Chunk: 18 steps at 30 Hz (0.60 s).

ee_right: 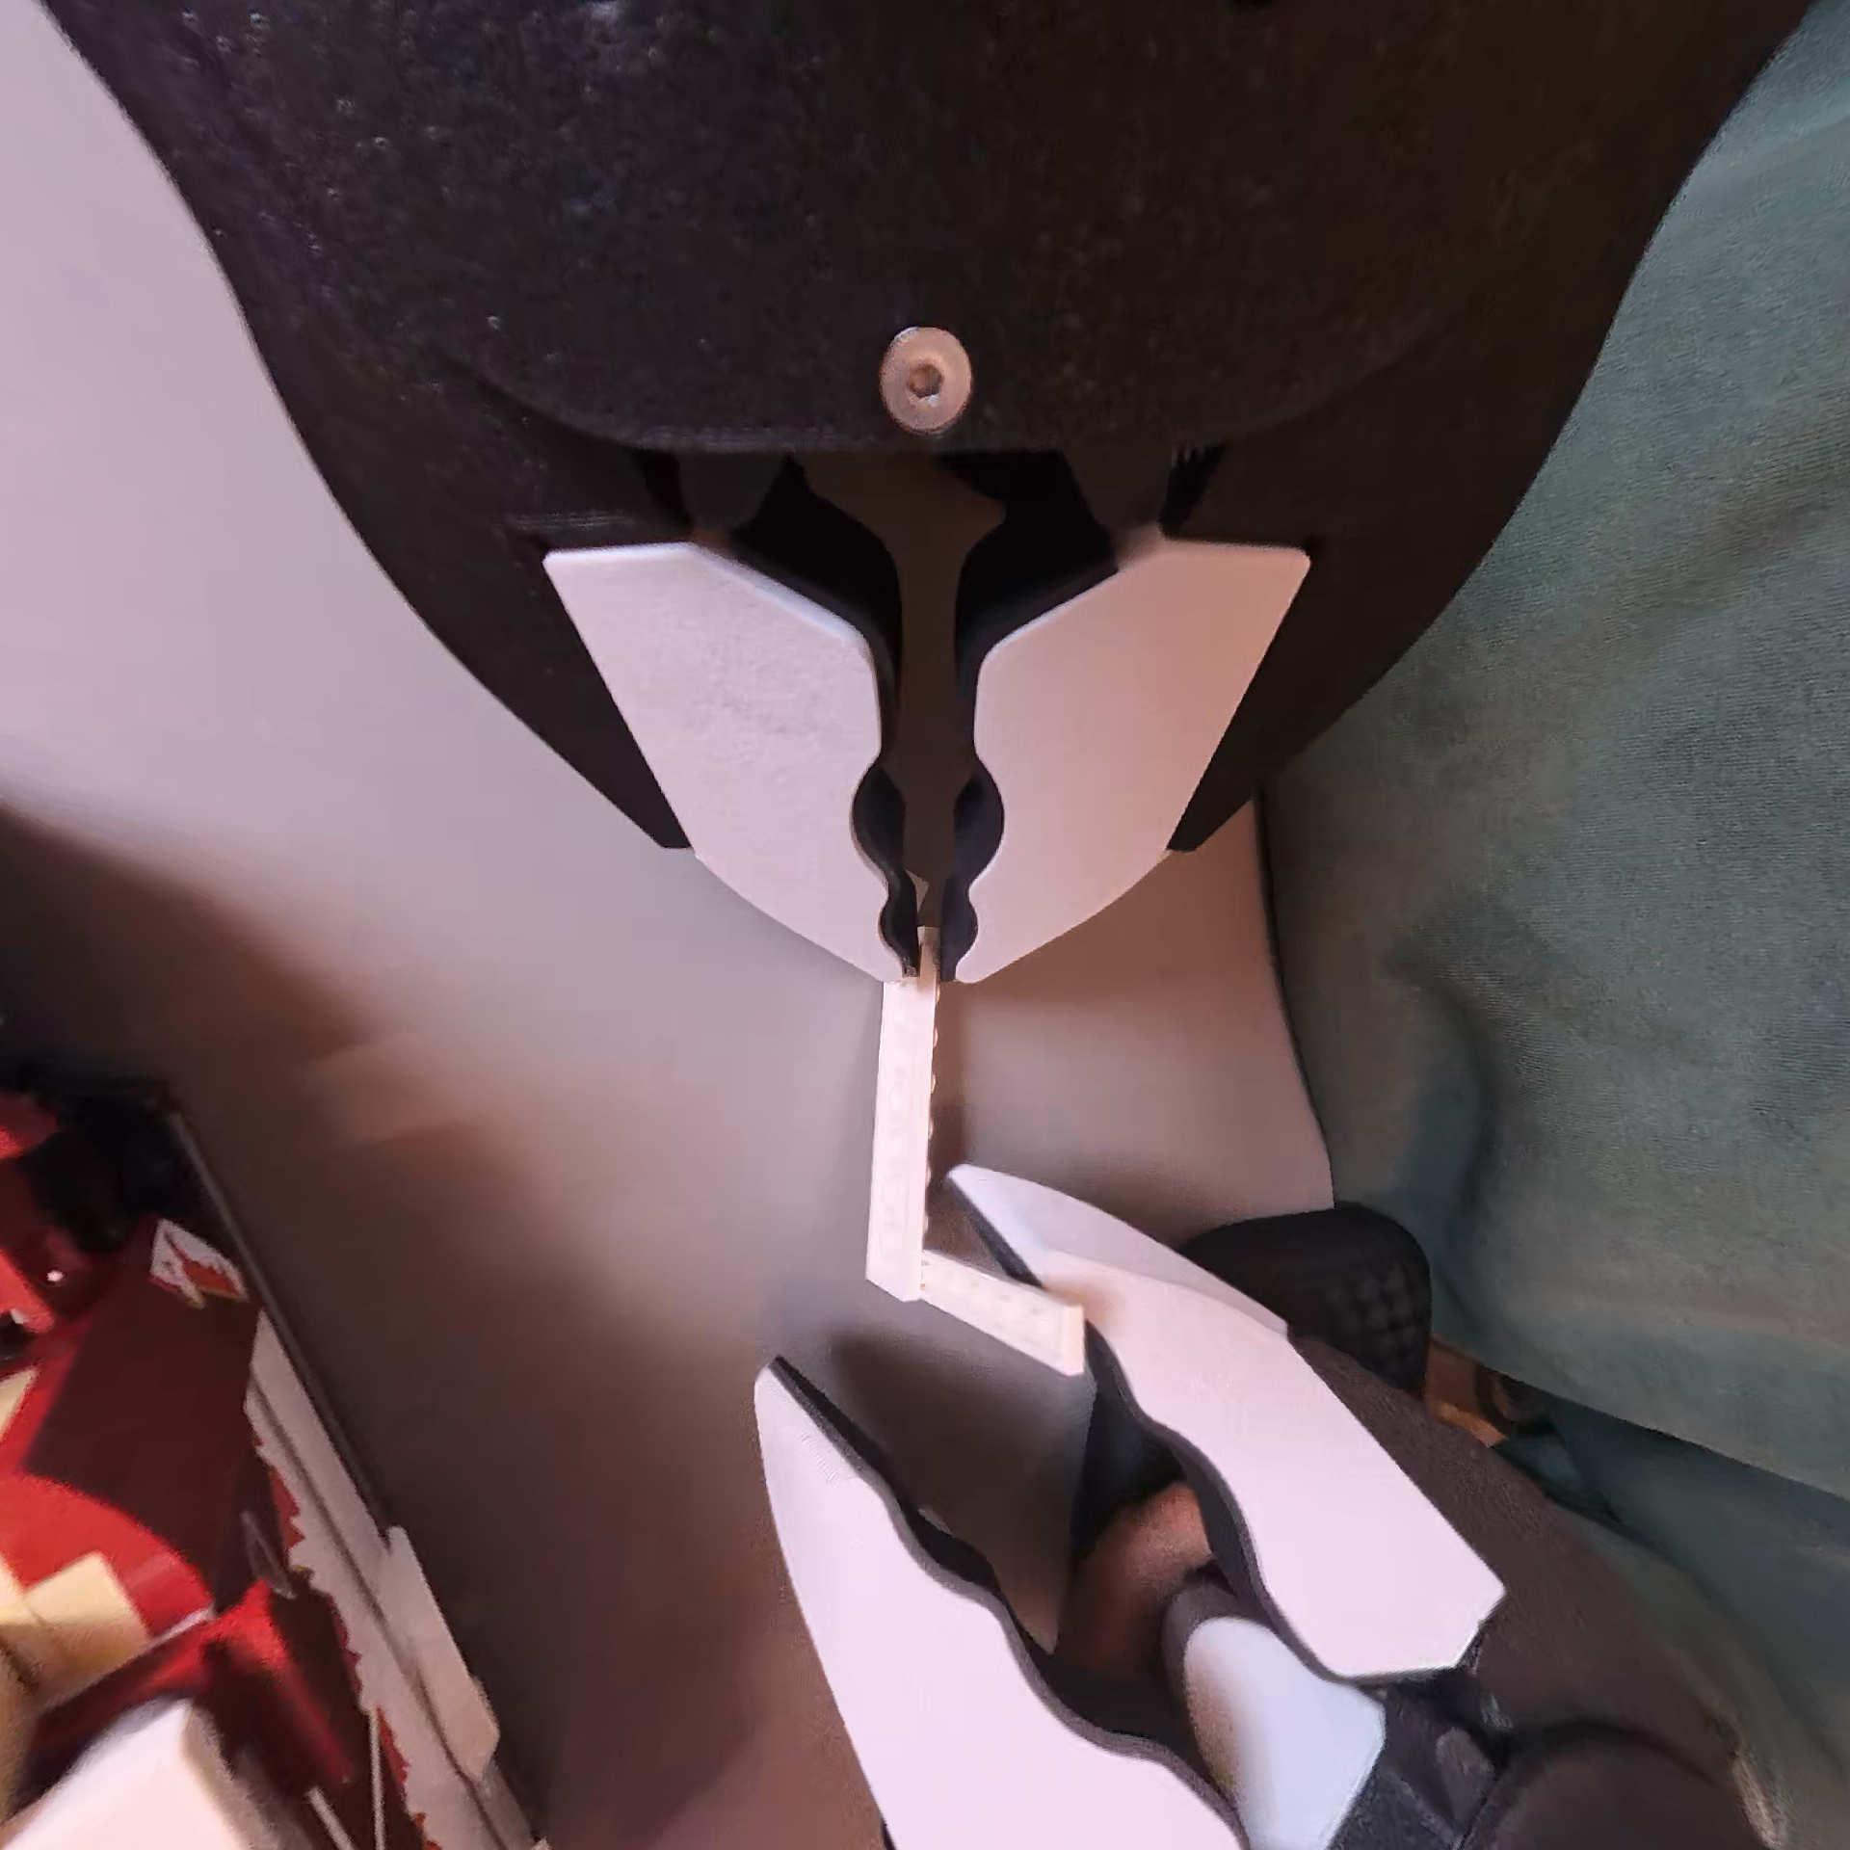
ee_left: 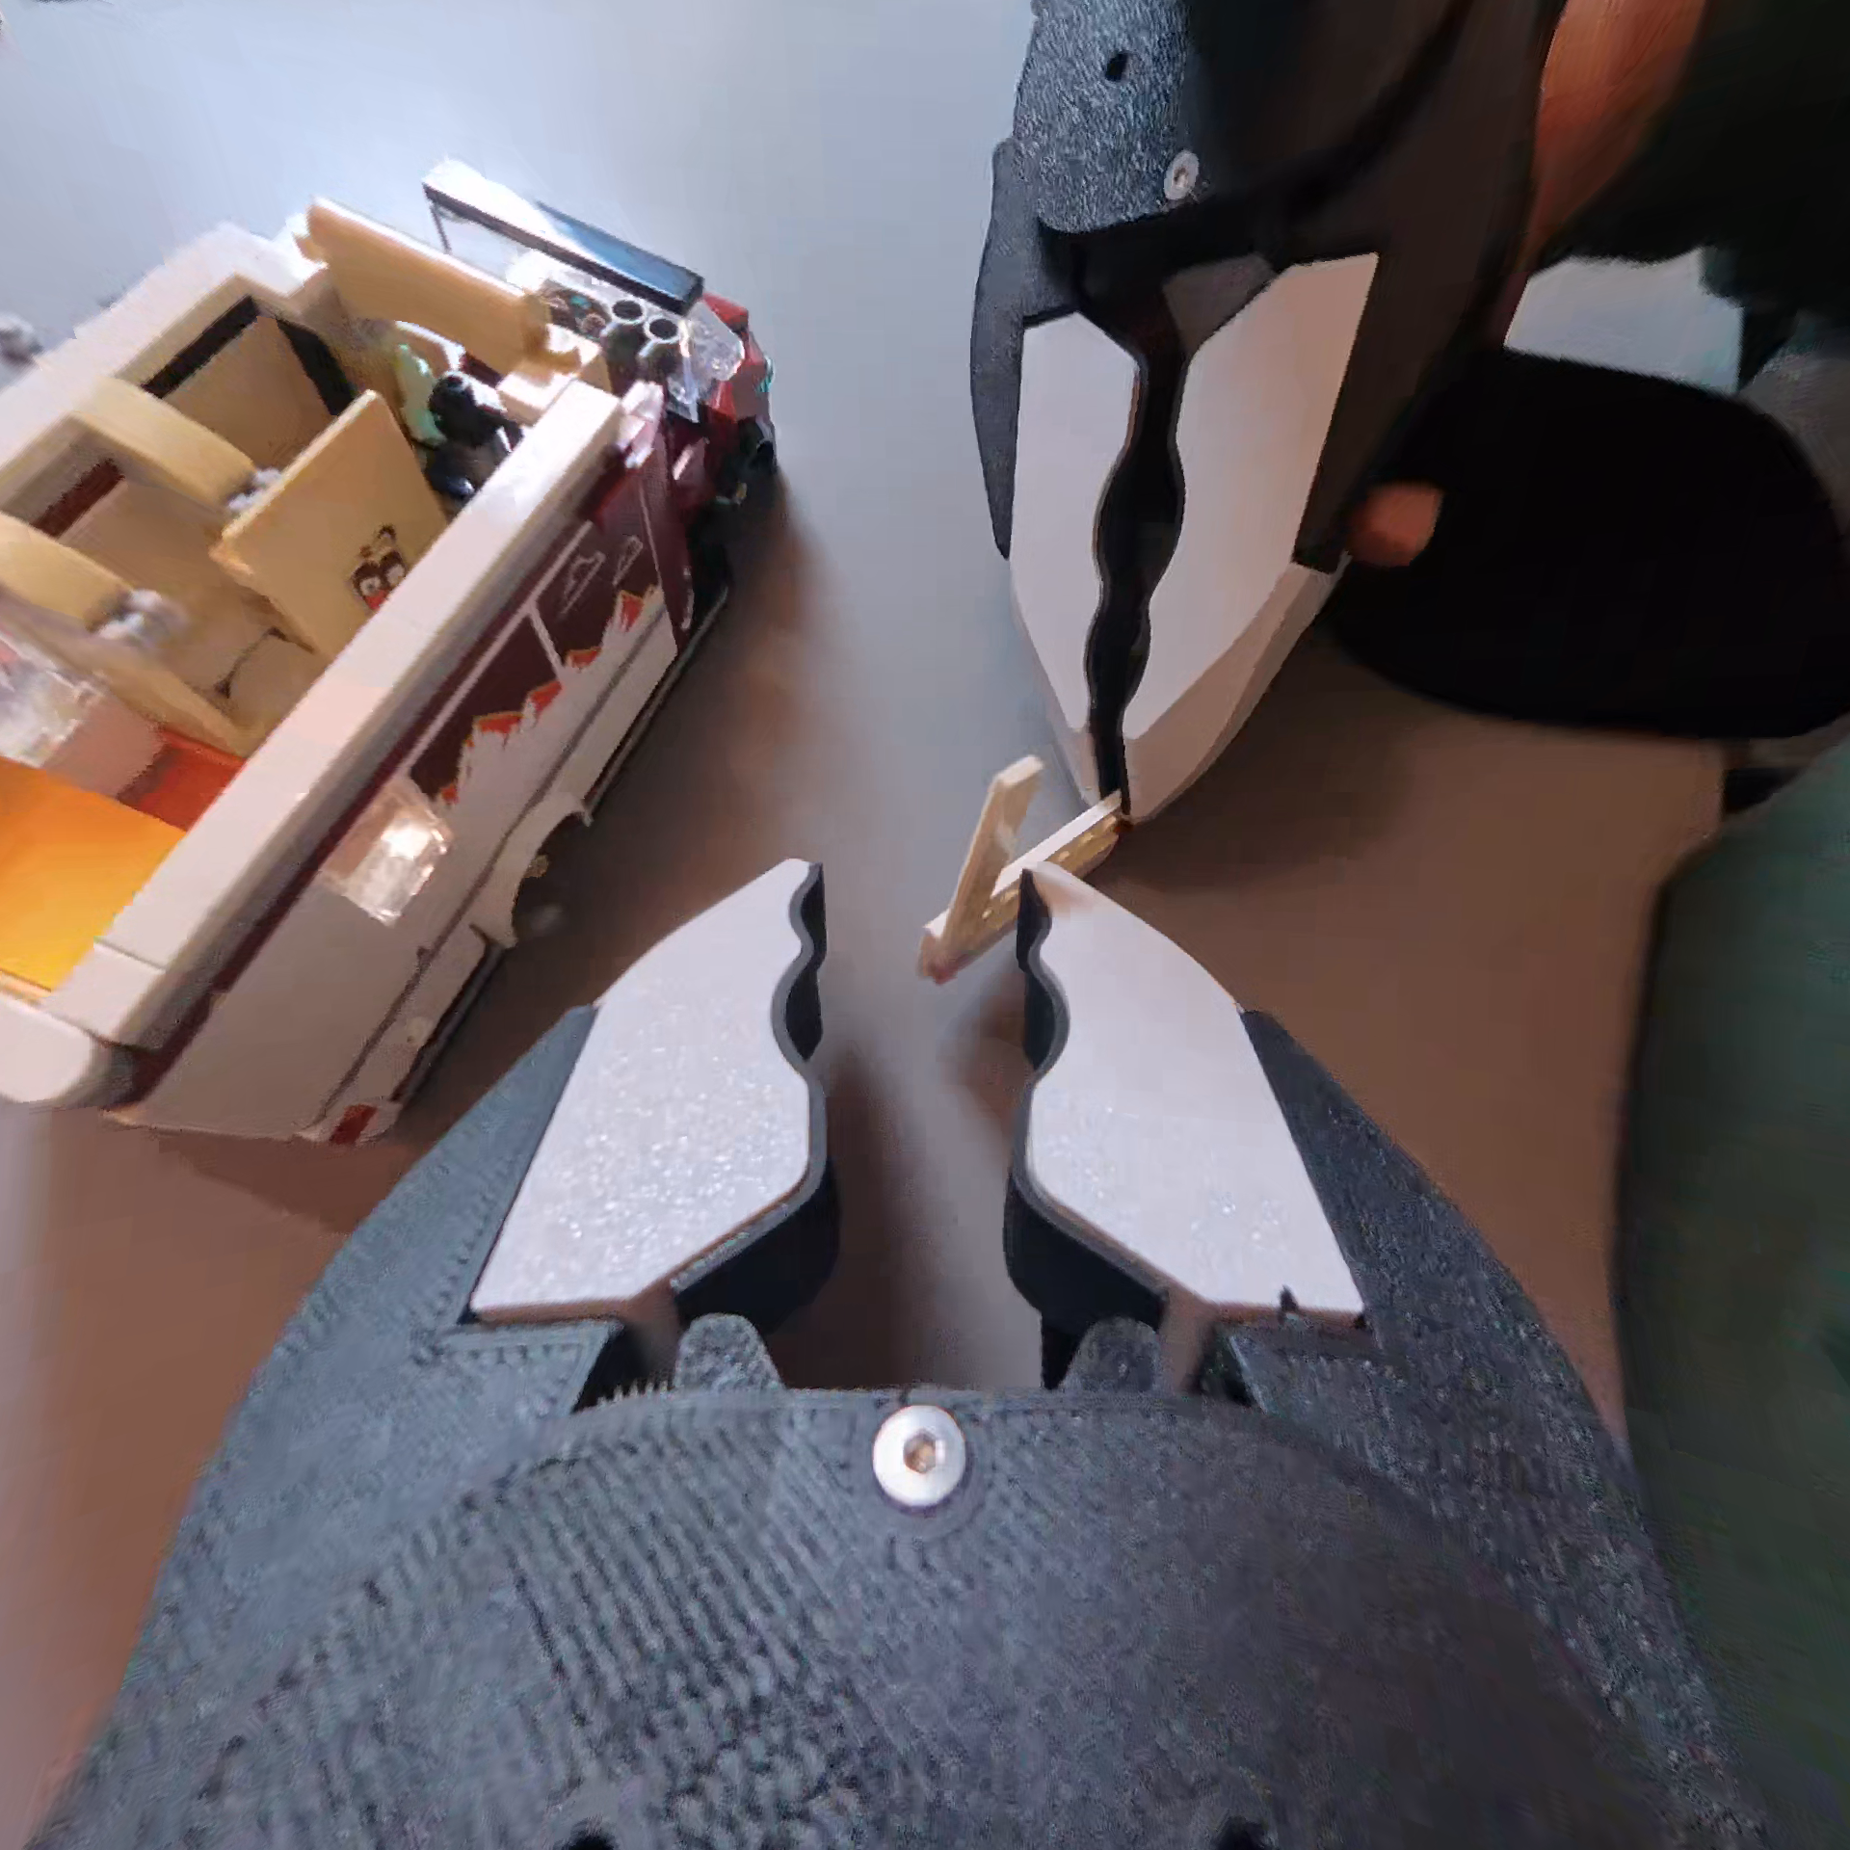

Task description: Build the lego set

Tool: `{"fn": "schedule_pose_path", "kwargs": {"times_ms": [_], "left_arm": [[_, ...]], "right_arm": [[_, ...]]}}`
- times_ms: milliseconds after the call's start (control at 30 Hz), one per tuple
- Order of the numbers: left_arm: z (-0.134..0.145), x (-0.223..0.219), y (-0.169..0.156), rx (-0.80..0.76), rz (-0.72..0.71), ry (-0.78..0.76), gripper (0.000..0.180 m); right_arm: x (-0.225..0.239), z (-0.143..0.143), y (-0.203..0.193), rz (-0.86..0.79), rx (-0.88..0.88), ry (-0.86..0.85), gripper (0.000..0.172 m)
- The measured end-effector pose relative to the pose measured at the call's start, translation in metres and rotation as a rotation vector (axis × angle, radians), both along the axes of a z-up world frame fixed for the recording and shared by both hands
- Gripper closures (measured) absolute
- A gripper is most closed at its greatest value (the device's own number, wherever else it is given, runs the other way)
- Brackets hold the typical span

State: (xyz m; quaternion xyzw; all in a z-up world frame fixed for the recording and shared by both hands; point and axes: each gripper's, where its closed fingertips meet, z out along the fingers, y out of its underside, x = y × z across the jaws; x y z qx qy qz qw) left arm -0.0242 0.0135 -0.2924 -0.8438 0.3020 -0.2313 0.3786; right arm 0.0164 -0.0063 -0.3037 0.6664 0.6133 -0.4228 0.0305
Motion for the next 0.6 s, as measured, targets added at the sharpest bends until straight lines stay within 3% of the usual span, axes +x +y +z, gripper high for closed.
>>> {"fn": "schedule_pose_path", "kwargs": {"times_ms": [100,233,367,467,600], "left_arm": [[-0.007,-0.002,0.001,0.049,-0.034,0.113,0.154],[-0.009,0.001,-0.001,-0.058,-0.051,0.025,0.173],[-0.016,-0.004,0.005,-0.18,-0.044,0.011,0.161],[-0.016,-0.004,0.008,-0.172,-0.051,0.032,0.151],[-0.016,-0.02,0.011,-0.083,-0.047,0.186,0.141]], "right_arm": [[-0.002,0.0,0.003,0.009,0.035,-0.018,0.168],[-0.001,0.0,0.008,0.033,0.078,-0.013,0.161],[0.006,-0.003,0.017,0.081,0.25,0.035,0.155],[0.012,0.002,0.017,0.147,0.352,0.124,0.153],[0.026,0.002,0.025,0.288,0.557,0.2,0.15]]}}
